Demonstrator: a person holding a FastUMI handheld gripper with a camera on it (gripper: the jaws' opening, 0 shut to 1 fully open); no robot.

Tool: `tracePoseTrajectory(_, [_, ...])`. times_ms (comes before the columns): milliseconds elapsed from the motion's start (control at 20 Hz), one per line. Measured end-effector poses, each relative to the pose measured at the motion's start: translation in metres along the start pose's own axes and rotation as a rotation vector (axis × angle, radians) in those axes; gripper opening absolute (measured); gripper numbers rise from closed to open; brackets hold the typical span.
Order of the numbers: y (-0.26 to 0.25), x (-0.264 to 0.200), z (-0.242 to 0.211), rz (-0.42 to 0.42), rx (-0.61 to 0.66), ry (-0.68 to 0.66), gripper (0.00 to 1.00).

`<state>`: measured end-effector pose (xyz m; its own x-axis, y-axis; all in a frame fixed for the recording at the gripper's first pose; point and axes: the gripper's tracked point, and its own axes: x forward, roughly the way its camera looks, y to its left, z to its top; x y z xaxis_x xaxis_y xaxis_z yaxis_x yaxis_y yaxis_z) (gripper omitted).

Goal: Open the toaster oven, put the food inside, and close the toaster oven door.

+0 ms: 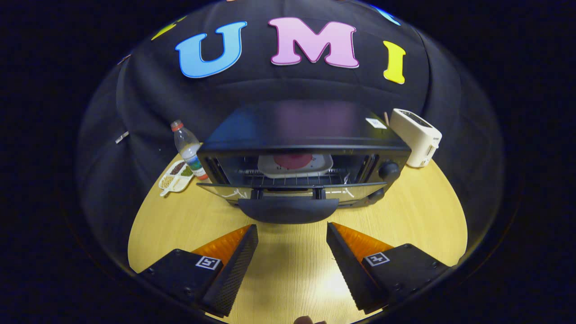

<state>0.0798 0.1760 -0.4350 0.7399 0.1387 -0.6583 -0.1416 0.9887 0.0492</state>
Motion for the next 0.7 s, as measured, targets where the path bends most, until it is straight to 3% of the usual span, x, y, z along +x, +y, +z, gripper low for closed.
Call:
tracePoseTrajectory(400, [-0.007, -0.089, 0.08, 0.006, 0.024, -0.24, 0.99])
tracePoseTrajectory(700, [-0.029, -0.186, 0.137, 0.011, -0.001, -0.419, 0.99])
